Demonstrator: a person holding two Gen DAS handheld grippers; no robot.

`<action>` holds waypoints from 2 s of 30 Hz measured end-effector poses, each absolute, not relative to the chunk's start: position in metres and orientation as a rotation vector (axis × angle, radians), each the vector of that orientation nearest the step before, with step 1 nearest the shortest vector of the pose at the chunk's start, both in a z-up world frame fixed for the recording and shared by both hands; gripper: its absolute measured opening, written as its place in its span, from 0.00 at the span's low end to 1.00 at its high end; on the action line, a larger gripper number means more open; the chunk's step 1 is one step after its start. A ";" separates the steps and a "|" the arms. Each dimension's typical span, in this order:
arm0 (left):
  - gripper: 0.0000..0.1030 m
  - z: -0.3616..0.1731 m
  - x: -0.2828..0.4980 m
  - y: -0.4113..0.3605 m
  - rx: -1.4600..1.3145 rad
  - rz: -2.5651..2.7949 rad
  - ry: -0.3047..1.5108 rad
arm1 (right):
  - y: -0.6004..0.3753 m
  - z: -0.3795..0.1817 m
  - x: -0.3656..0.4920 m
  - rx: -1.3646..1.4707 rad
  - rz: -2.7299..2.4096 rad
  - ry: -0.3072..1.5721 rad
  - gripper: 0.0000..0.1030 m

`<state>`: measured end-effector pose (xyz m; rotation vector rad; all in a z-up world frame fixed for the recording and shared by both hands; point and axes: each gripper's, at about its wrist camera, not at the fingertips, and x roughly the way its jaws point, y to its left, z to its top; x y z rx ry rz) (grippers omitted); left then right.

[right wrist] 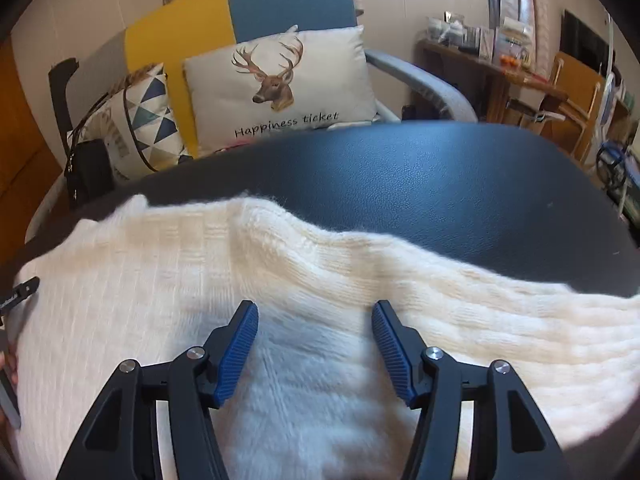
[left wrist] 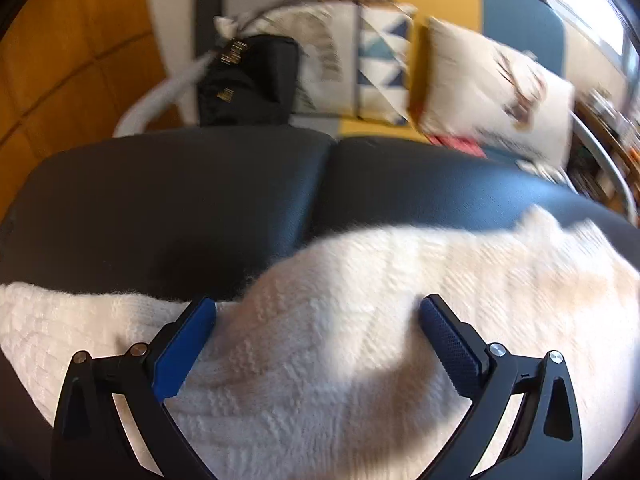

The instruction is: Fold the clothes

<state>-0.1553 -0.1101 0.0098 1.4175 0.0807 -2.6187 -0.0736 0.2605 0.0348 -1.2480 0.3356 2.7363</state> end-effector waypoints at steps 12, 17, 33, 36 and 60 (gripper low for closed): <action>1.00 0.033 -0.013 -0.088 1.328 -2.802 0.161 | 0.137 0.034 0.005 -1.389 2.970 0.154 0.59; 1.00 0.013 -0.005 -0.094 1.400 -2.763 0.033 | 0.134 0.007 0.015 -1.421 2.880 -0.079 0.59; 1.00 0.025 -0.005 -0.098 1.350 -2.738 0.195 | 0.158 0.035 0.018 -1.345 2.918 0.086 0.62; 1.00 0.017 -0.005 -0.084 1.377 -2.762 0.184 | 0.167 0.041 -0.008 -1.319 2.896 0.103 0.62; 1.00 0.009 -0.007 -0.076 1.389 -2.764 0.086 | 0.505 -0.015 0.167 -0.855 2.222 1.662 0.54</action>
